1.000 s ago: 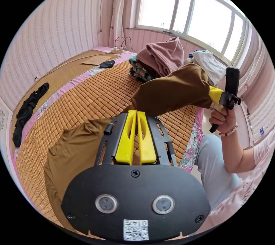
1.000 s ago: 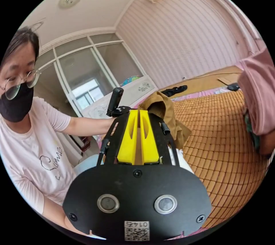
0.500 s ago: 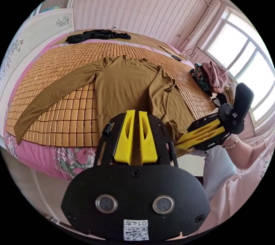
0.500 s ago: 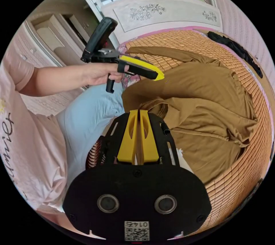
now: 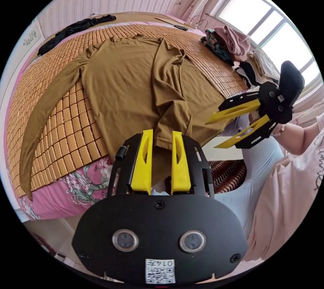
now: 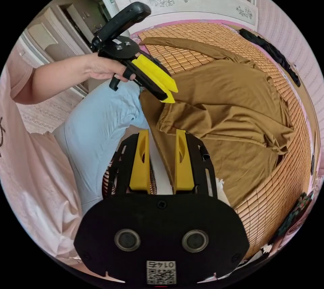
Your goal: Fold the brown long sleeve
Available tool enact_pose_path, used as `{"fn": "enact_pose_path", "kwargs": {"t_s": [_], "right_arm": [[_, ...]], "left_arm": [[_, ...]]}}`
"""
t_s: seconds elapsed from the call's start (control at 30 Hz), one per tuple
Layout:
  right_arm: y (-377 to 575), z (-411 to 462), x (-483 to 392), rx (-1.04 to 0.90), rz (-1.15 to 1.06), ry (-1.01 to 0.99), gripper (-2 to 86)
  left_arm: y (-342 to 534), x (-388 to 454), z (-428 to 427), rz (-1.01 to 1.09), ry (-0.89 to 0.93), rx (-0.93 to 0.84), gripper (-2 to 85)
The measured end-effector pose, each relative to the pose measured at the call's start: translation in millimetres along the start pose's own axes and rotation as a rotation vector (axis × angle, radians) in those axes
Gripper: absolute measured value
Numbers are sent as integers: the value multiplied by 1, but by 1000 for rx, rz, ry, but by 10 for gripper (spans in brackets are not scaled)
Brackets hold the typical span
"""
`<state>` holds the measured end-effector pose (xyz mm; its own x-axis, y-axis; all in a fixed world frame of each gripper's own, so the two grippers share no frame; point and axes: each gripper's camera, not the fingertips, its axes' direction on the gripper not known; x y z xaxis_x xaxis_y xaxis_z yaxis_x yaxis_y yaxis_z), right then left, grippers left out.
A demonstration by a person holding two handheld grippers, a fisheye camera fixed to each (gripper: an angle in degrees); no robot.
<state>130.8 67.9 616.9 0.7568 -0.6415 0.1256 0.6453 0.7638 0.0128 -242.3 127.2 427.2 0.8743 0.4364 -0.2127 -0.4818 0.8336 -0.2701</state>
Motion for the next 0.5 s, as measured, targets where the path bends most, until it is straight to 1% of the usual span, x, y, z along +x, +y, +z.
{"fn": "enact_pose_path", "kwargs": {"t_s": [0.07,0.13,0.17,0.23,0.37,0.5], "right_arm": [[2,4,19,-19,84,-5,112],[2,5,36,-22,151,-20,112],[2,3,46,-5,189,-28,112],[3,1,61,15,245,-32,112],[1,-5,93,20,333,26,110],[-4,-10,129,14,415,59,110]], "left_arm": [[-13,-12,20,-64,13,-146,70],[-18,-15,27,-77,12,-184,40],[-19,-13,24,-43,18,-171,14],[-19,-14,18,-49,17,-169,0],[-5,-13,-19,-38,0,-98,-7],[10,-21,-34,-75,-24,-72,-7]]}}
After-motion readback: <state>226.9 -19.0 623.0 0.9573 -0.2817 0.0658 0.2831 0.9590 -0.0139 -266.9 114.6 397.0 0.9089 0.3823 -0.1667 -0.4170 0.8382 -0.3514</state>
